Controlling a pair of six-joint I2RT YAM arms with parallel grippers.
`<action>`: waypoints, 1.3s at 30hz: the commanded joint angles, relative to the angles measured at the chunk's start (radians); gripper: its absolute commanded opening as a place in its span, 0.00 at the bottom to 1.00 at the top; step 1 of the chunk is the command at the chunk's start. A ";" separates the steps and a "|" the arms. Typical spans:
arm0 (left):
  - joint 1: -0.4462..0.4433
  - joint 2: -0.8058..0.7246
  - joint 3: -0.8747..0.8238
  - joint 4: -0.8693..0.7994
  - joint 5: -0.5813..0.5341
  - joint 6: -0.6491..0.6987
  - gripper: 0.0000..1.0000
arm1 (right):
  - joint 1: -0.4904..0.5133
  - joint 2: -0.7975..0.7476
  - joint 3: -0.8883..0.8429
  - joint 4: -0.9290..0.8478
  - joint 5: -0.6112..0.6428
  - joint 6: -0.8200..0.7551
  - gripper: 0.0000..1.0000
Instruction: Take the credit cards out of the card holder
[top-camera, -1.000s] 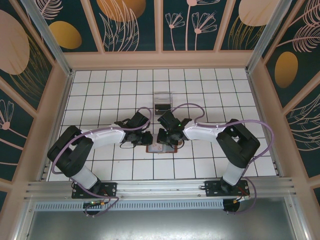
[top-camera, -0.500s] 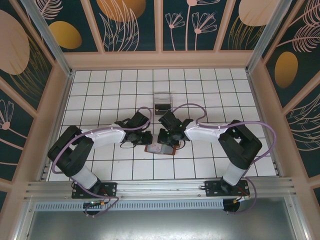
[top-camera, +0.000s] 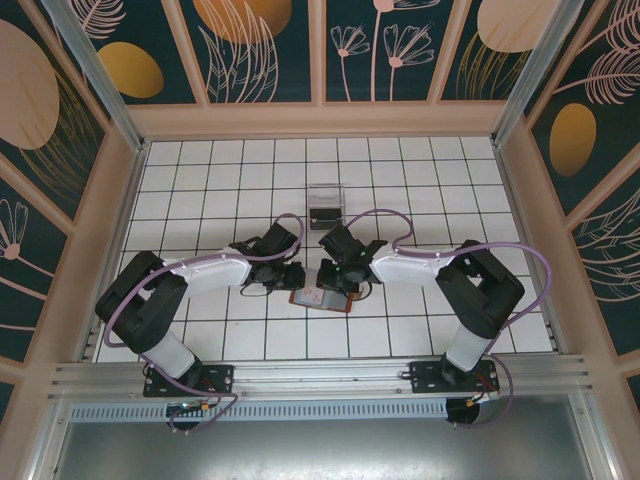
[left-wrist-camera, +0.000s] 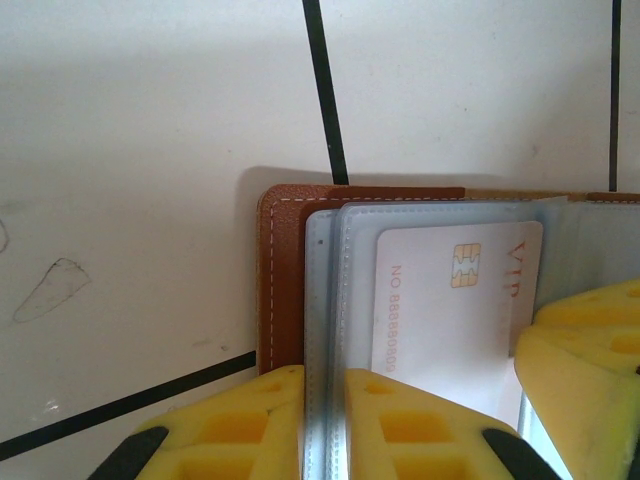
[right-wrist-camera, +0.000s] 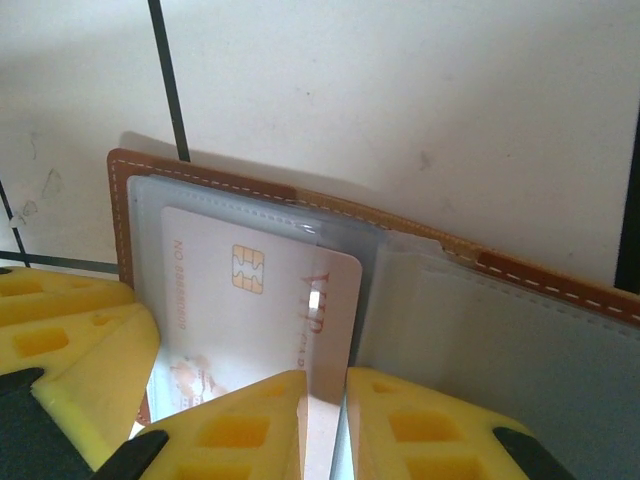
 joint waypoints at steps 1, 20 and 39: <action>-0.006 0.049 -0.013 -0.068 -0.029 0.004 0.18 | -0.015 0.022 -0.037 0.024 0.002 0.007 0.19; -0.008 0.049 -0.020 -0.068 -0.021 -0.002 0.18 | -0.060 0.002 -0.236 0.365 -0.123 0.053 0.16; -0.012 0.041 -0.025 -0.078 -0.030 -0.028 0.18 | -0.120 -0.098 -0.397 0.550 -0.185 0.064 0.05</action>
